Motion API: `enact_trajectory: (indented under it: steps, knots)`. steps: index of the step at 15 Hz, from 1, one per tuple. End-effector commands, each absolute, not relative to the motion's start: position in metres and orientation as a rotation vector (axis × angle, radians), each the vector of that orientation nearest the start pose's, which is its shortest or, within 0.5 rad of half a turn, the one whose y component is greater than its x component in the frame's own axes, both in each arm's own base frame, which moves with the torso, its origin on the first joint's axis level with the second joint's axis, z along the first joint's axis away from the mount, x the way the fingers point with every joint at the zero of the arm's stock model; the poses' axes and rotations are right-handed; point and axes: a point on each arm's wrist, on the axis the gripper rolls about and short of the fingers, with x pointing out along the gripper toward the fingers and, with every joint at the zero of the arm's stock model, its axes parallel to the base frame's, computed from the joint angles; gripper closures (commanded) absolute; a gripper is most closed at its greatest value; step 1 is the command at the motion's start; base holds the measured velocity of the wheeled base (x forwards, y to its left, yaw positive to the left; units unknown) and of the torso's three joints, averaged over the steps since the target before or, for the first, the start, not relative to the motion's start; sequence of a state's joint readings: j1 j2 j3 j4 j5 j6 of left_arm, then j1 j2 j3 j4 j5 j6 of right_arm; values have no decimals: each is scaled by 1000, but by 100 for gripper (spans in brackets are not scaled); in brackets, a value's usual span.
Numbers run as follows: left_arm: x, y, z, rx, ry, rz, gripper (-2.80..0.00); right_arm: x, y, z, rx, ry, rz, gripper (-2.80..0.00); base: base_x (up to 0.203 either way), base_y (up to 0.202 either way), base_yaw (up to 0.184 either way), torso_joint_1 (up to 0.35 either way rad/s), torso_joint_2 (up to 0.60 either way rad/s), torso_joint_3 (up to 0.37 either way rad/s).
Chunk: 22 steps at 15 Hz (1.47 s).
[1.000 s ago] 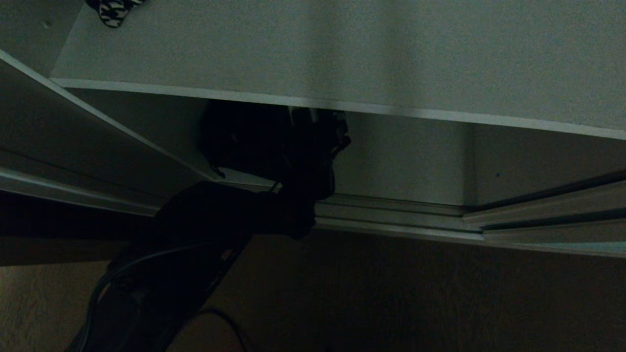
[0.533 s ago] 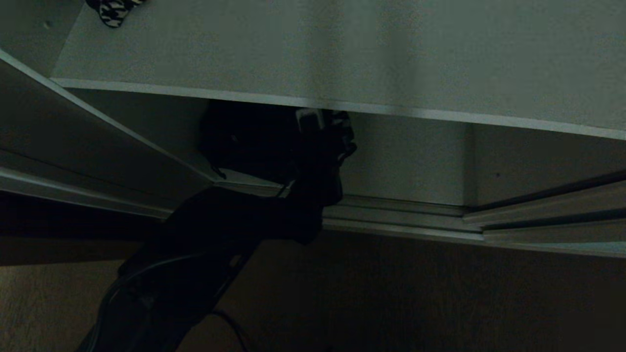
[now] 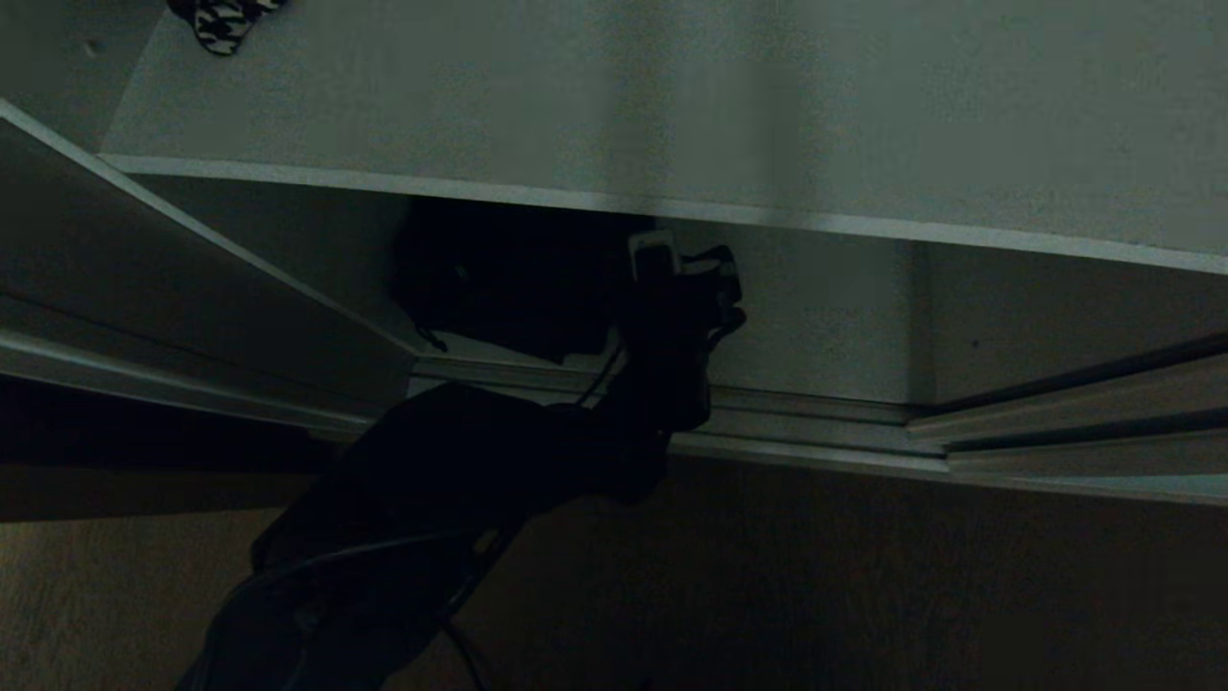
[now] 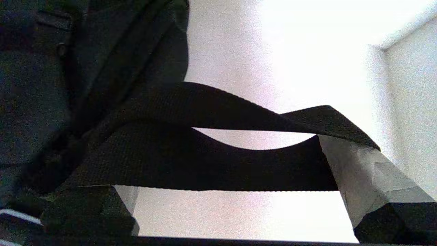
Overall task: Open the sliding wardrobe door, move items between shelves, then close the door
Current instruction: Place the bag on the lower shelf
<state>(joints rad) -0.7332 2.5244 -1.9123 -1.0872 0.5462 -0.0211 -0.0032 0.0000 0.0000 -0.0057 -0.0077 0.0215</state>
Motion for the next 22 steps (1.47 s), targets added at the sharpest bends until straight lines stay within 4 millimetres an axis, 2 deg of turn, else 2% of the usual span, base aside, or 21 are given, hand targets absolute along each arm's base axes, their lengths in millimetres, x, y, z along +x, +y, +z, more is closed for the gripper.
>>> enact_trajectory:
  steps: [1, 5, 8, 10, 14, 17, 20, 22]
  knots:
    - [390, -345, 177, -306, -373, -200, -280, -23, 0, 76, 21, -8, -11, 0, 0, 0, 0, 0, 0, 0]
    - [386, -352, 173, -298, -355, -216, -280, -23, 0, 76, 21, -8, -11, 0, 0, 0, 0, 0, 0, 0]
    - [391, -345, 169, -299, -343, -187, -280, -23, 0, 76, 21, -8, -11, 0, 0, 0, 0, 0, 0, 0]
    - [406, -326, 159, -279, -313, -142, -280, -23, 0, 76, 21, -8, -11, 0, 0, 0, 0, 0, 0, 0]
    - [429, -284, 172, -300, -308, -57, -280, -23, 0, 76, 21, -8, -11, 0, 0, 0, 0, 0, 0, 0]
    - [444, -275, 142, -167, -111, -9, -280, -23, 0, 76, 21, -8, -11, 0, 0, 0, 0, 0, 0, 0]
    - [444, -270, 177, -212, -190, 31, -280, -23, 0, 76, 21, -8, -11, 0, 0, 0, 0, 0, 0, 0]
    - [442, -270, 185, -189, -200, 28, -280, -23, 0, 76, 21, -8, -11, 0, 0, 0, 0, 0, 0, 0]
